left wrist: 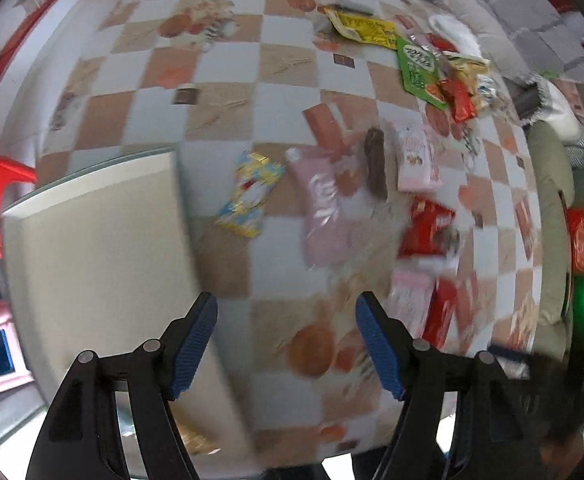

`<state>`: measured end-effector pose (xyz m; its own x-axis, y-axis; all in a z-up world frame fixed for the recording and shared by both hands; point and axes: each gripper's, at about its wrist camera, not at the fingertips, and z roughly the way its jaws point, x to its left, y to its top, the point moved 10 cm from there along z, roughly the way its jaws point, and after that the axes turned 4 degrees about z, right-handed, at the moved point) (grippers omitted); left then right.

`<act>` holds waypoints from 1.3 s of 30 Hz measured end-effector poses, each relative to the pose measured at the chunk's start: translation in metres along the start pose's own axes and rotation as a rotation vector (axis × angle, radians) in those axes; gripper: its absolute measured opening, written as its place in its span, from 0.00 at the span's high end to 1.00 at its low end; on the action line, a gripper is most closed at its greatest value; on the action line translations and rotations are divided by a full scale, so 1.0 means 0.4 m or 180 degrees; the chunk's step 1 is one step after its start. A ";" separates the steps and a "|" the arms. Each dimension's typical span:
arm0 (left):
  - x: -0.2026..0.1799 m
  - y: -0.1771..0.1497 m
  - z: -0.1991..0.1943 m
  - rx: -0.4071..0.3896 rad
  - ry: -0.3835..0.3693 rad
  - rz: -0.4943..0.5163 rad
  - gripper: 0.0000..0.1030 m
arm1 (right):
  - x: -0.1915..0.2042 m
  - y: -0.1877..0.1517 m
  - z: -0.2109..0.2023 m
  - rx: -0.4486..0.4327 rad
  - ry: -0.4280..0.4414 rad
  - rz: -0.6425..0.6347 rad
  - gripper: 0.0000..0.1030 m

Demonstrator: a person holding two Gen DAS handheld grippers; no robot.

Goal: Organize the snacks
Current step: 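Grasp the pink bar packet with the left tool while the right tool grasps the red packet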

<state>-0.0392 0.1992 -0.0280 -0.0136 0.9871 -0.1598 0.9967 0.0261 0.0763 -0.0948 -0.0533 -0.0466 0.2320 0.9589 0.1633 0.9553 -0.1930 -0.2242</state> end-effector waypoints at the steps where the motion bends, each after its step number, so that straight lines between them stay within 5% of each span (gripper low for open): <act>1: -0.010 0.015 0.021 0.0044 -0.0023 -0.0047 0.27 | -0.016 0.001 -0.001 0.0000 0.0001 0.0005 0.04; 9: -0.023 0.083 0.167 0.0294 0.0199 -0.0235 0.27 | -0.058 -0.041 0.017 0.0048 0.0015 0.0019 0.04; 16: -0.068 0.132 0.201 0.0270 0.0368 -0.0020 0.27 | -0.046 -0.022 0.033 0.0073 -0.0022 -0.0042 0.04; 18: -0.083 0.136 0.199 0.0217 0.0444 0.0156 0.37 | -0.035 -0.009 0.038 0.0068 -0.0047 -0.0074 0.04; 19: -0.093 0.135 0.195 0.0184 0.0441 0.0234 0.50 | -0.027 -0.001 0.042 0.0061 -0.0063 -0.0088 0.04; 20: -0.101 0.130 0.190 0.0165 0.0448 0.0315 0.64 | -0.014 0.005 0.051 0.0056 -0.0075 -0.0089 0.04; 22: -0.107 0.110 0.187 0.0178 0.0424 0.0384 0.71 | 0.003 0.023 0.063 0.0034 -0.0141 -0.0114 0.04; 26: -0.090 0.026 0.178 0.0205 0.0376 0.0338 0.71 | 0.025 0.068 0.083 -0.0009 -0.0370 -0.0269 0.04; 29: -0.076 -0.049 0.176 0.0240 0.0371 0.0315 0.71 | -0.006 0.080 0.097 -0.0092 -0.0797 -0.0458 0.04; 34: -0.066 -0.094 0.173 0.0202 0.0374 0.0311 0.71 | -0.081 0.081 0.096 -0.0056 -0.0683 -0.0179 0.01; 39: -0.058 -0.090 0.177 0.0216 0.0384 0.0325 0.71 | -0.031 0.103 0.091 -0.0102 -0.0617 -0.0516 0.01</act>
<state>-0.0692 0.1640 -0.0968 0.0827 0.9960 -0.0351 0.9964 -0.0821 0.0189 -0.0651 -0.0657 -0.0930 0.0389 0.9992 0.0067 0.9832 -0.0370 -0.1789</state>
